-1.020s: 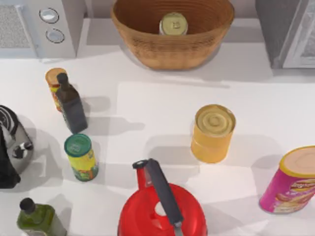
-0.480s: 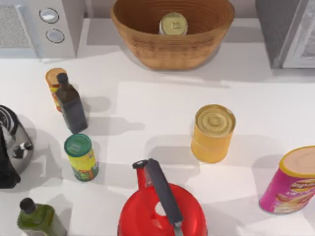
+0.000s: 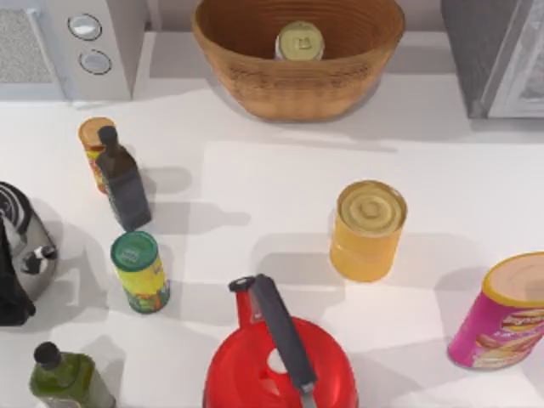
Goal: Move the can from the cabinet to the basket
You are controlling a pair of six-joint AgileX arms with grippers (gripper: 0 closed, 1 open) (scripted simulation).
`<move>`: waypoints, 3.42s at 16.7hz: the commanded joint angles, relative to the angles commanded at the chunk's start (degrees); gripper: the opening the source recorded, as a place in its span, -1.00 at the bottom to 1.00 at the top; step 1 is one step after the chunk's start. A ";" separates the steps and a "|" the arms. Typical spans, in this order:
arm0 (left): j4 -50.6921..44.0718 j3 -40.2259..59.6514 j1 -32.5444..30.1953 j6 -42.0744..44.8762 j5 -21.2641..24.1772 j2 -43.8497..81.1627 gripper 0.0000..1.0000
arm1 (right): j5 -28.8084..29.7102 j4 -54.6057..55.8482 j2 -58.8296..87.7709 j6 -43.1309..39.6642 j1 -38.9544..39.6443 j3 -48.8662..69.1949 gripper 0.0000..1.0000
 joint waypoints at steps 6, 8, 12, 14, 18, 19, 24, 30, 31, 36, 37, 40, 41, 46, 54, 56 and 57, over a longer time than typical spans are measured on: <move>0.00 0.00 0.00 0.00 0.00 0.00 1.00 | 15.16 -0.75 0.37 -0.30 15.12 1.48 1.00; 0.00 0.00 0.00 0.00 0.00 0.00 1.00 | 24.13 -1.21 0.46 -0.40 24.08 1.85 1.00; 0.00 0.00 0.00 0.00 0.00 0.00 1.00 | 45.06 -2.16 0.16 -0.51 45.00 1.81 1.00; 0.00 0.00 0.00 0.00 0.00 0.00 1.00 | 55.66 -2.56 -0.29 -0.51 55.64 1.36 1.00; 0.00 0.00 0.00 0.00 0.00 0.00 1.00 | 73.69 -3.11 -1.58 -0.50 73.70 -0.04 1.00; 0.00 0.00 0.00 0.00 0.00 0.00 1.00 | 77.03 -3.19 -1.91 -0.50 77.05 -0.40 1.00; 0.00 0.00 0.00 0.00 0.00 0.00 1.00 | 84.53 -3.36 -2.82 -0.51 84.57 -1.37 1.00; 0.00 0.00 0.00 0.00 0.00 0.00 1.00 | 85.06 -3.45 -3.11 -1.32 82.74 -0.14 1.00; 0.00 0.00 0.00 0.00 0.00 0.00 1.00 | 84.42 -3.10 -1.88 -1.41 82.09 0.75 1.00; 0.00 0.00 0.00 0.00 0.00 0.00 1.00 | 80.97 -1.19 4.46 -1.12 78.50 5.06 1.00; 0.00 0.00 0.00 0.00 0.00 0.00 1.00 | 80.91 -1.15 4.55 -1.11 78.44 5.13 1.00; 0.00 0.00 0.00 0.00 0.00 0.00 1.00 | 81.13 -1.25 3.29 -1.24 78.96 4.39 1.00; 0.00 0.00 0.00 0.00 0.00 0.00 1.00 | 80.98 -1.08 2.78 -1.25 78.84 3.84 1.00; 0.00 0.00 0.00 0.00 0.00 0.00 1.00 | 78.43 1.62 -6.38 -1.48 76.62 -7.24 1.00; 0.00 0.00 0.00 0.00 0.00 0.00 1.00 | 70.25 9.91 -35.31 -1.68 69.37 -47.50 1.00; 0.00 0.00 0.00 0.00 0.00 0.00 1.00 | 67.82 12.38 -44.62 -1.66 67.26 -61.15 1.00; 0.00 0.00 0.00 0.00 0.00 0.00 1.00 | 66.60 13.61 -49.32 -1.66 66.21 -67.49 1.00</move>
